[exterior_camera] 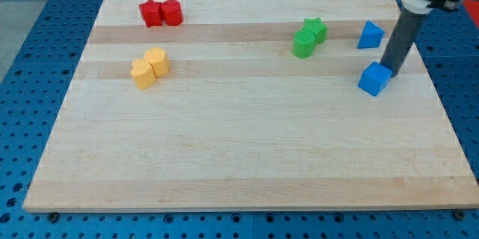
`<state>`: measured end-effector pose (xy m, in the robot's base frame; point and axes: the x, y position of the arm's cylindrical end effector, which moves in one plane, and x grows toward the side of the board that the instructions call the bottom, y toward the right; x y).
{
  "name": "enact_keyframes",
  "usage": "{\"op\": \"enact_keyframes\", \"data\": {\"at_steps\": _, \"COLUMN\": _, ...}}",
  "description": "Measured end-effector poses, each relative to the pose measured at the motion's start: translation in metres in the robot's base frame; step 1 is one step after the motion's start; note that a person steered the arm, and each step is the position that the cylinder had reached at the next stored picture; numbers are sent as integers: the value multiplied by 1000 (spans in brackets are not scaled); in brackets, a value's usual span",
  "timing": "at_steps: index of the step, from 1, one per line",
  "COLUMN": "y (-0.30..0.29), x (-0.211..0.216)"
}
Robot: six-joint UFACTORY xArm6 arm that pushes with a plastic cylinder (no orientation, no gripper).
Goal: Slide the blue triangle towards the blue cube
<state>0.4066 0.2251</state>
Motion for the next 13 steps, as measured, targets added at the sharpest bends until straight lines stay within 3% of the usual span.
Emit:
{"op": "enact_keyframes", "data": {"at_steps": 2, "y": -27, "x": 40}}
{"op": "enact_keyframes", "data": {"at_steps": 3, "y": -78, "x": 40}}
{"op": "enact_keyframes", "data": {"at_steps": 4, "y": -89, "x": 39}}
{"op": "enact_keyframes", "data": {"at_steps": 6, "y": 28, "x": -36}}
{"op": "enact_keyframes", "data": {"at_steps": 8, "y": 41, "x": -150}}
{"op": "enact_keyframes", "data": {"at_steps": 9, "y": 5, "x": -148}}
{"op": "enact_keyframes", "data": {"at_steps": 13, "y": -34, "x": -59}}
